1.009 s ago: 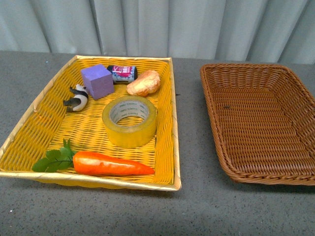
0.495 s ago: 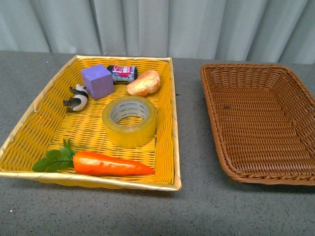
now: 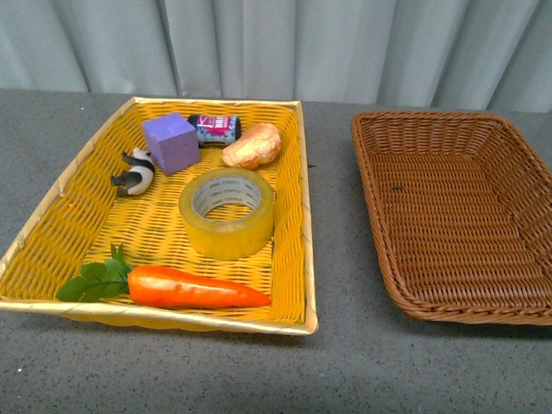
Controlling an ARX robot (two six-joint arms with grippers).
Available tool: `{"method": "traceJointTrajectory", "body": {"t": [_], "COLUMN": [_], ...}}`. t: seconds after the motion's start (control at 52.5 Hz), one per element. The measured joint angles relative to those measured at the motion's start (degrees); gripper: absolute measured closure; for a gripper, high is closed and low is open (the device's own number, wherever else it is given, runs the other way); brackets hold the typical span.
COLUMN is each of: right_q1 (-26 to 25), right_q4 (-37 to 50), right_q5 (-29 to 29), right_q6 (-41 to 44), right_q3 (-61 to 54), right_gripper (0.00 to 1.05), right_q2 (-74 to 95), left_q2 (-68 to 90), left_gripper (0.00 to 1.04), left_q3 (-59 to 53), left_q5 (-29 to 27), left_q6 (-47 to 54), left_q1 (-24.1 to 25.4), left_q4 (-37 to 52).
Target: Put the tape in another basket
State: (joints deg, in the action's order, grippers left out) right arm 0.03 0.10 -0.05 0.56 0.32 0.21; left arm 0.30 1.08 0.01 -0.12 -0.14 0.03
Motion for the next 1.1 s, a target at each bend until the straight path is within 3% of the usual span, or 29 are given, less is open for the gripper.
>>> {"method": "traceJointTrajectory", "body": {"t": [0.419,0.476,0.514,0.571,0.723,0.837,1.104], "right_q1": [0.0,0.0,0.0,0.0,0.0,0.0,0.0], "right_q4": [0.0,0.0,0.0,0.0,0.0,0.0,0.0], "right_q5": [0.0,-0.02,0.0,0.04,-0.02,0.0,0.0], "right_q6": [0.0,0.0,0.0,0.0,0.0,0.0,0.0], "right_q3": [0.0,0.0,0.0,0.0,0.0,0.0,0.0], "right_gripper": [0.09,0.09,0.09,0.09,0.09,0.09,0.09], "right_q2": [0.0,0.0,0.0,0.0,0.0,0.0,0.0], "left_q2": [0.0,1.44,4.74,9.46,31.08,55.06,82.23], "left_gripper": [0.06,0.06,0.06,0.06,0.06,0.06,0.06], "left_q3": [0.0,0.87,2.12,2.54,7.1,15.5,31.8], "left_q5": [0.0,-6.82,-13.25,-17.55,-14.01,-14.23,-12.33], "left_q6": [0.0,-1.09,-2.84,-3.5,-4.68,-5.27,-9.88], "left_q1": [0.0,-1.88,-3.41,-4.02,-2.67,-4.94,-9.44], "left_q4": [0.0,-2.95,-6.08,-5.97,9.49,22.03,18.32]}}
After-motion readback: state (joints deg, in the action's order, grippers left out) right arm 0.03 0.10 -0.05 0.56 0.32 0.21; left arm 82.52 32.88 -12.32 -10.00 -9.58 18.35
